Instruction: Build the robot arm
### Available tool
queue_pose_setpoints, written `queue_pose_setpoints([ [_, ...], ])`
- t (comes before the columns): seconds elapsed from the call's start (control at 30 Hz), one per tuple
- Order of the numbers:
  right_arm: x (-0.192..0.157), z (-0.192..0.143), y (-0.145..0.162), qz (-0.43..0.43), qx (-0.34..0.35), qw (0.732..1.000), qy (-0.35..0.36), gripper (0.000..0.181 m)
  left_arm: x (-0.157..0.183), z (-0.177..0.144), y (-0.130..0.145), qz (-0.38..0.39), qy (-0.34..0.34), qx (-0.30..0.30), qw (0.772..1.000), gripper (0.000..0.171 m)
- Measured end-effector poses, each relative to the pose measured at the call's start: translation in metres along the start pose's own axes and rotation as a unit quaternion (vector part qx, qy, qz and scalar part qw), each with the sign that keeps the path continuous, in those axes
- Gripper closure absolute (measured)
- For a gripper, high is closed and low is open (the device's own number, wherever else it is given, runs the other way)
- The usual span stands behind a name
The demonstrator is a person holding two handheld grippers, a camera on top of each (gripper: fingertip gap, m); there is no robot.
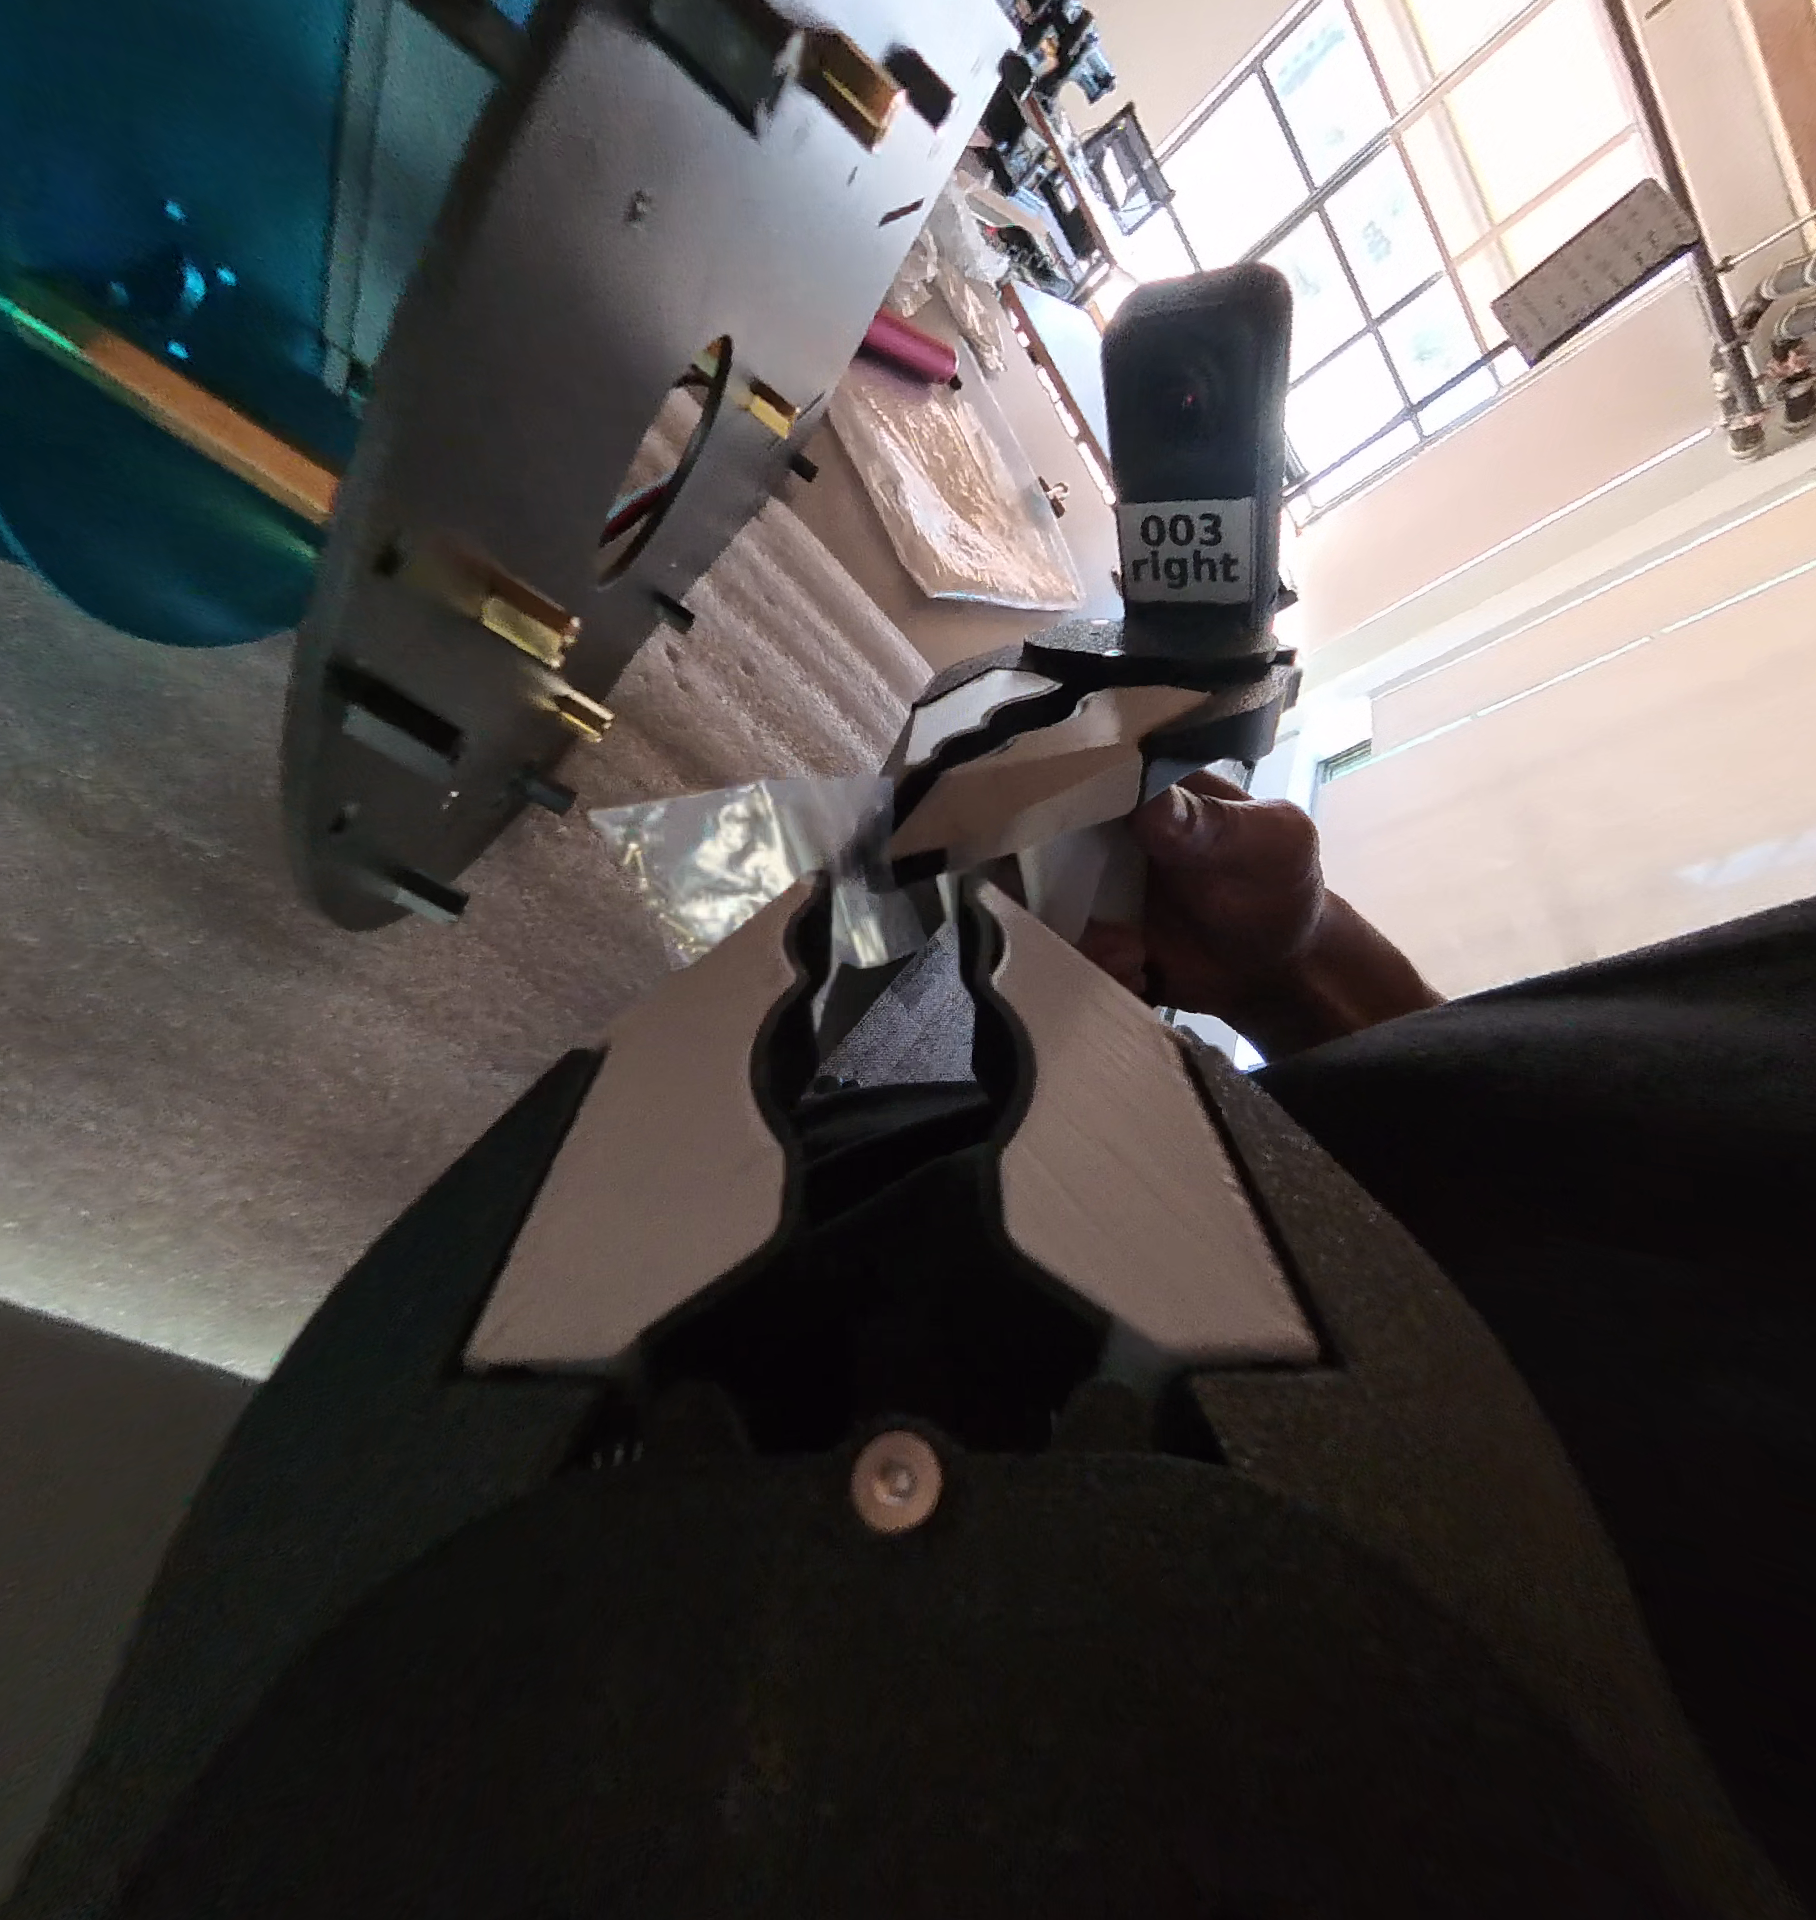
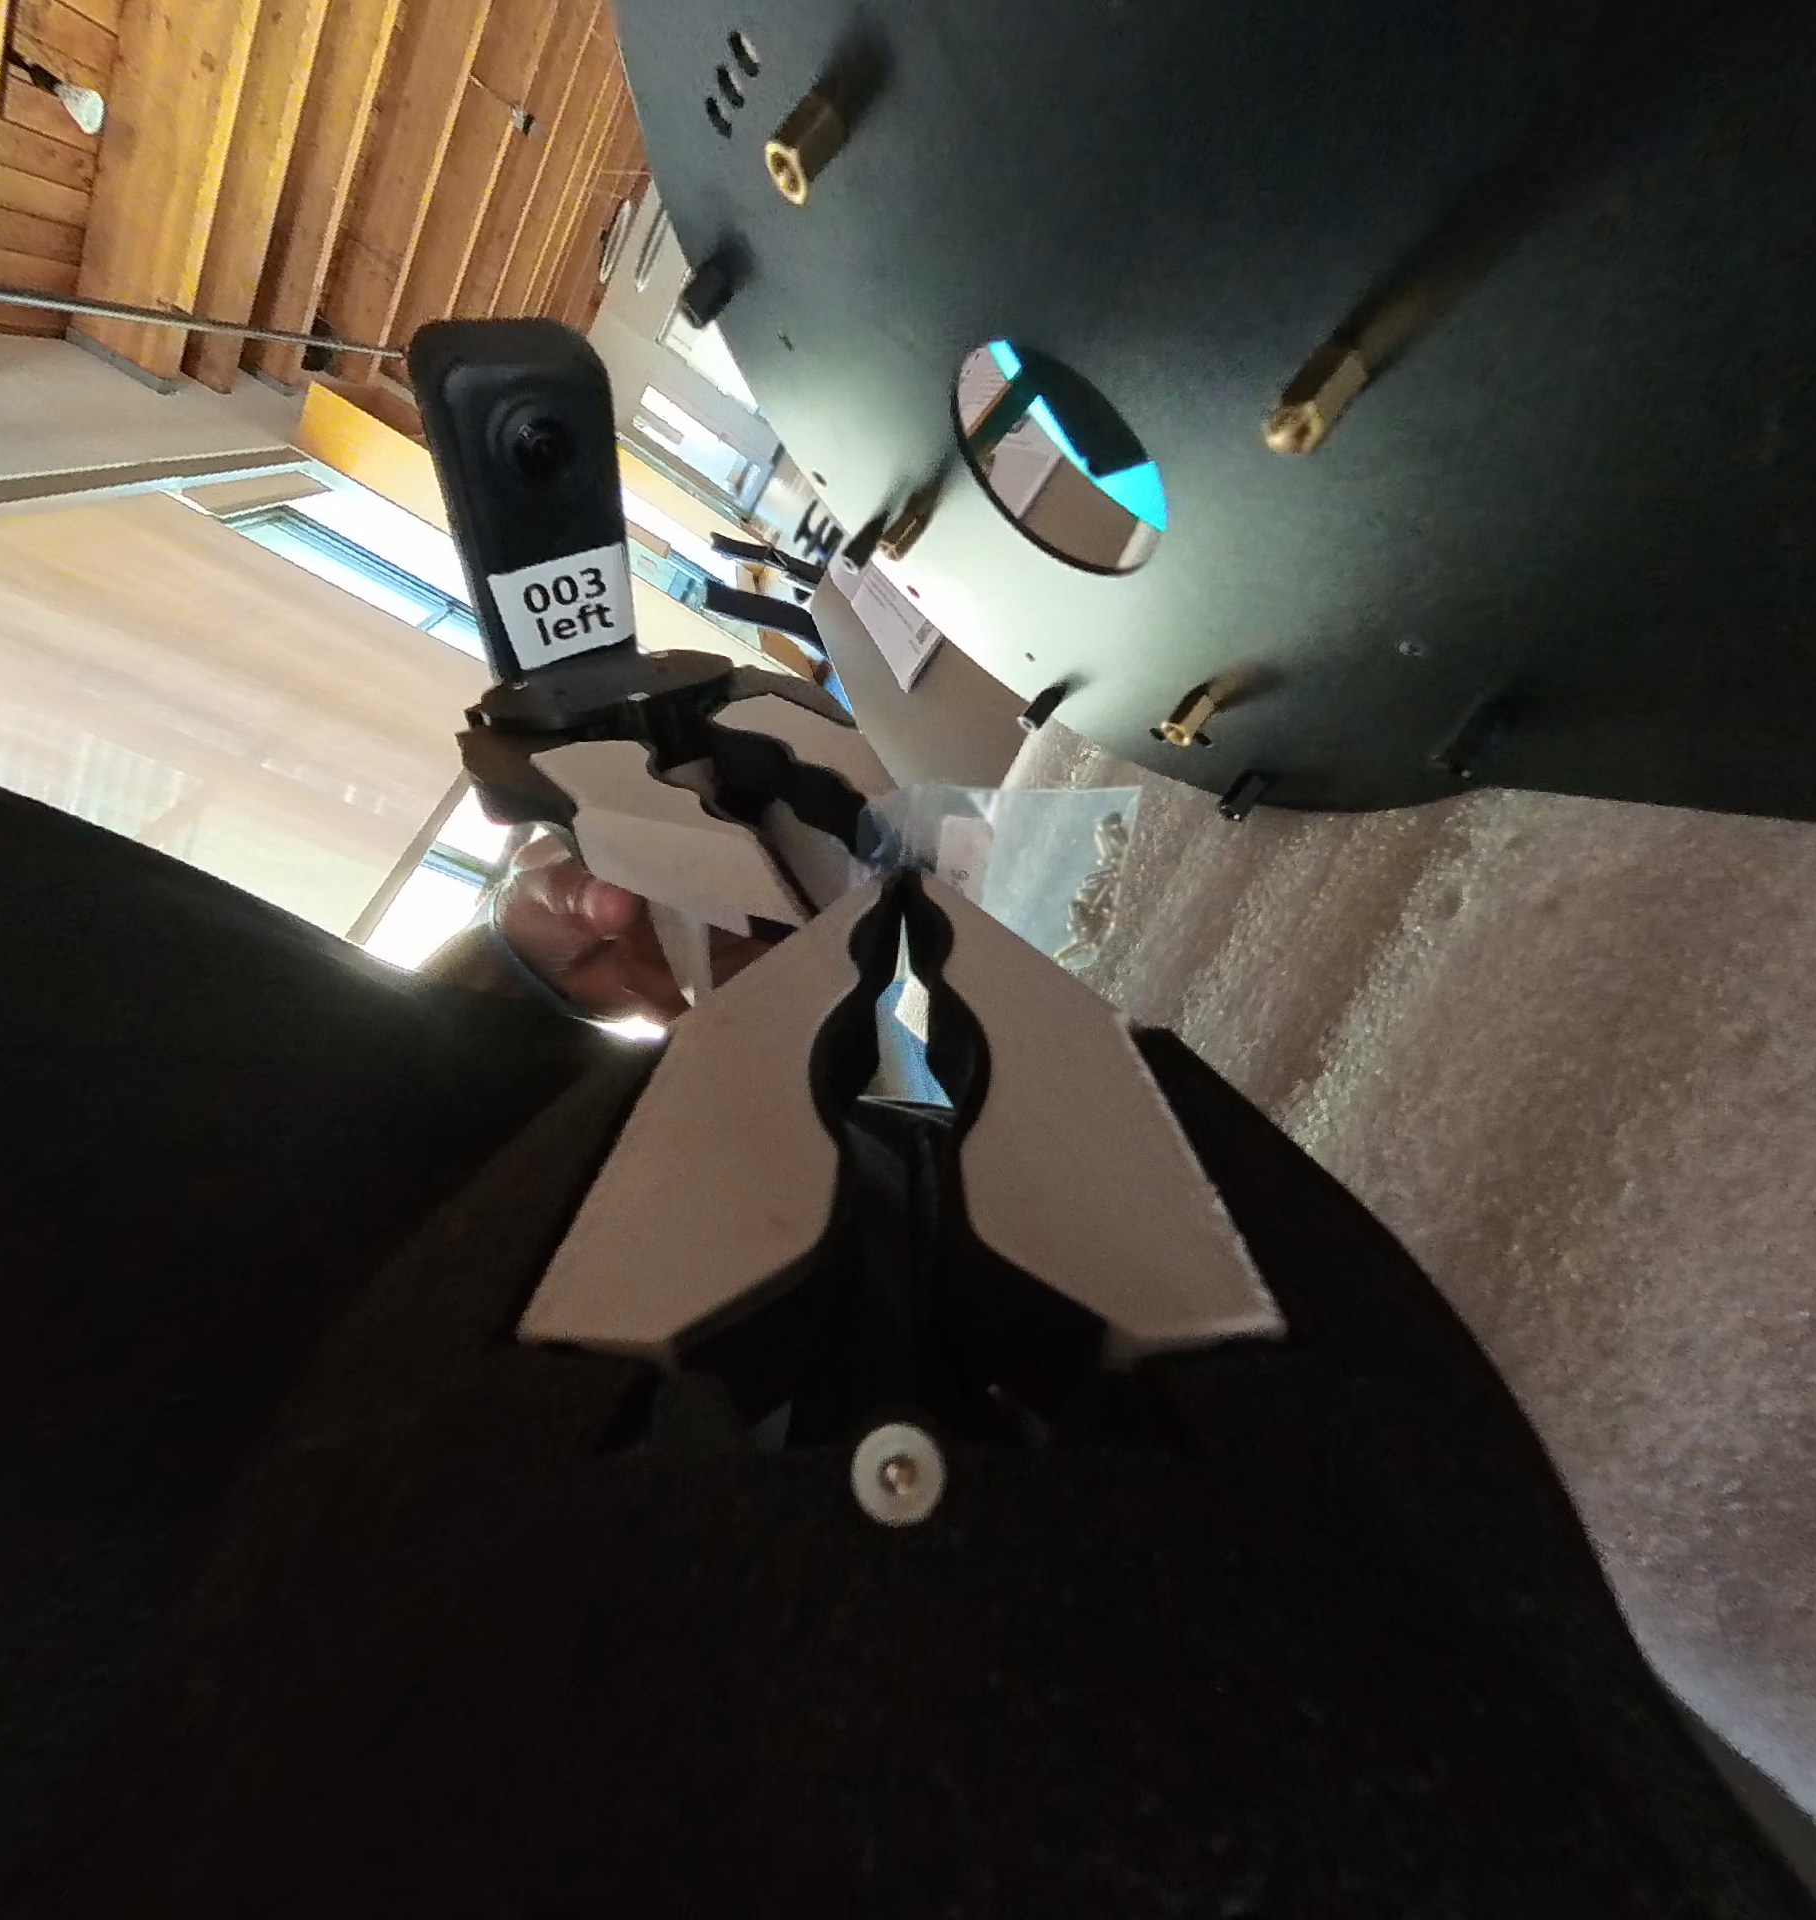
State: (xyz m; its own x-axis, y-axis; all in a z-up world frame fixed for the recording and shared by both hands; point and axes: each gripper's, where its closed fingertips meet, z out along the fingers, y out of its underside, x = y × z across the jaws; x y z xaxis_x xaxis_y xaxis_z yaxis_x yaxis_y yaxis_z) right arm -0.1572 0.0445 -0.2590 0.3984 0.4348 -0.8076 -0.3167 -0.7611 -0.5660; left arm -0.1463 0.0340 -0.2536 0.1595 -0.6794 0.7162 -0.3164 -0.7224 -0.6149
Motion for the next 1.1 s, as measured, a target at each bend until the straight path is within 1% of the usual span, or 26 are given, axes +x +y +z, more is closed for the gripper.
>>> queue_pose_setpoints([
  [0.17,0.002,0.000,-0.002,-0.002,0.004,1.000,0.013,0.181,-0.003,0.000,0.000,0.007,-0.007,-0.006,1.000,0.160],
  [0.23,0.003,-0.002,-0.004,0.003,0.012,1.000,0.013,0.181,-0.006,-0.002,-0.001,0.012,-0.012,-0.005,1.000,0.171],
  [0.53,0.003,-0.003,-0.007,0.010,0.014,1.000,0.015,0.181,-0.005,0.002,-0.004,0.021,-0.015,-0.015,1.000,0.171],
  [0.6,0.003,-0.003,-0.006,0.010,0.010,1.000,0.015,0.181,-0.004,0.002,-0.003,0.014,-0.007,-0.014,1.000,0.168],
  [0.67,0.002,-0.003,-0.006,0.016,0.009,1.000,0.007,0.181,-0.005,0.001,-0.003,0.010,-0.004,-0.008,1.000,0.171],
  [0.77,0.003,-0.001,-0.006,0.013,0.007,1.000,0.016,0.181,-0.009,0.000,-0.003,0.017,-0.021,-0.003,1.000,0.171],
  [0.83,0.010,0.000,-0.005,0.011,0.001,0.999,0.046,0.181,-0.016,-0.001,-0.004,0.008,-0.047,0.005,0.999,0.171],
  [0.9,0.027,-0.002,-0.003,0.015,-0.008,0.993,0.120,0.181,-0.029,-0.003,-0.005,0.005,-0.094,0.012,0.995,0.171],
  [0.97,0.030,-0.001,-0.002,0.045,-0.002,0.986,0.163,0.181,-0.033,-0.003,-0.005,-0.004,-0.118,0.011,0.993,0.171],
  [1.03,0.034,-0.001,0.004,0.028,-0.025,0.976,0.216,0.181,-0.037,-0.003,0.000,0.002,-0.144,-0.002,0.990,0.171],
  [1.1,0.035,-0.002,0.006,-0.011,-0.046,0.964,0.261,0.181,-0.037,-0.003,0.004,0.002,-0.156,-0.011,0.988,0.171],
])
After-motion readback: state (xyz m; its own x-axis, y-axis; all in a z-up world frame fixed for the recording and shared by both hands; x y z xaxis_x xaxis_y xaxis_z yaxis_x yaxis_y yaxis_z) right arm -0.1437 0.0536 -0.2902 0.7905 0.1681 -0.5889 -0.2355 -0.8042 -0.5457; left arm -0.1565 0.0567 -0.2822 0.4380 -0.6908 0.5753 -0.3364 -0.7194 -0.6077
